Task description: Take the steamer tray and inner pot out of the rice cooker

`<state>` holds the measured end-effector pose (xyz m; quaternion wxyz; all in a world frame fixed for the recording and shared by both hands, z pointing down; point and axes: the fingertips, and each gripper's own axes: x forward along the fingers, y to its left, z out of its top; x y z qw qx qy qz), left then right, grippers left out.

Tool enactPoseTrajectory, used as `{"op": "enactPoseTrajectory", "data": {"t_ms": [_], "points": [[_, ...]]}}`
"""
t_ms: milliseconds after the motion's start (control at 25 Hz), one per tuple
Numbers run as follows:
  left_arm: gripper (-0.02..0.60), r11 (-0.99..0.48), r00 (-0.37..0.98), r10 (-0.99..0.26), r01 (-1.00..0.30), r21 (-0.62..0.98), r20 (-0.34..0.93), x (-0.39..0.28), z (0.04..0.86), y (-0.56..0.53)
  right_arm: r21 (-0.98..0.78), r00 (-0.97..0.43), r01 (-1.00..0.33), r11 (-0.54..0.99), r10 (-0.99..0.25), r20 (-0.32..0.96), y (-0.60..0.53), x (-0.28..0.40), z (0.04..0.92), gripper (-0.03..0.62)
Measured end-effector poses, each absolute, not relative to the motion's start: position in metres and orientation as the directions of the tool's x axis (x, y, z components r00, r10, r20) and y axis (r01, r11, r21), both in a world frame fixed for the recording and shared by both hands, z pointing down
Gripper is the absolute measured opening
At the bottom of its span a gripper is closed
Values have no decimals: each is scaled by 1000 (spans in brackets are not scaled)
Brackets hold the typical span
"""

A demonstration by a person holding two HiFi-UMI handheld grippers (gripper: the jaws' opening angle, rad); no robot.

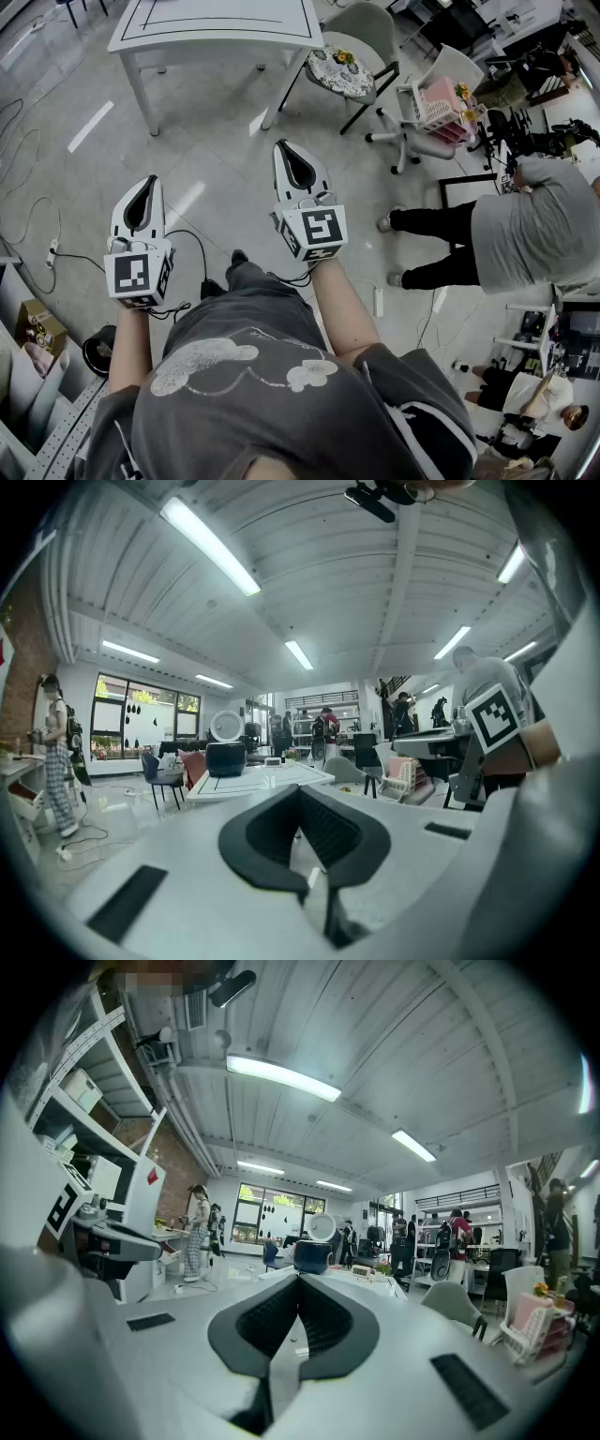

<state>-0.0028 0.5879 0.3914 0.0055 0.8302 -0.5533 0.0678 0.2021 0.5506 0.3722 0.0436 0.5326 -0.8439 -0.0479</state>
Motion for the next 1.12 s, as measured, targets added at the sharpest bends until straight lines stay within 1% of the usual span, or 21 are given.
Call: {"op": "enactPoseTrajectory", "data": {"t_ms": [320, 560, 880, 920, 960, 1000, 1040, 1080, 1120], "points": [[8, -382, 372, -920, -922, -63, 125, 9, 376, 583, 77, -415, -907, 415, -910, 14, 550, 225, 358, 26], [8, -397, 386, -913, -916, -67, 128, 22, 376, 590, 25, -394, -918, 395, -919, 30, 555, 243, 365, 26], [8, -387, 380, -912, -922, -19, 154, 10, 392, 600, 0, -395, -918, 396, -915, 86, 563, 228, 389, 28], [9, -387, 381, -911, -922, -9, 160, 7, 395, 602, 0, -399, -916, 401, -912, 94, 564, 224, 392, 41], [22, -394, 389, -907, -919, 2, 165, 6, 399, 603, -4, -406, -913, 408, -908, 102, 565, 220, 396, 100], [120, -408, 404, -899, -913, 14, 168, 5, 403, 604, -15, -412, -911, 413, -905, 109, 565, 216, 400, 190], [256, -421, 419, -893, -907, 22, 167, 5, 407, 604, -31, -416, -909, 416, -902, 117, 564, 213, 404, 257], [355, -424, 422, -893, -905, 22, 157, 2, 410, 604, -49, -418, -908, 415, -900, 126, 563, 210, 408, 294], [377, -414, 412, -901, -910, 11, 139, -4, 411, 603, -68, -419, -908, 414, -897, 137, 562, 206, 413, 310]]}}
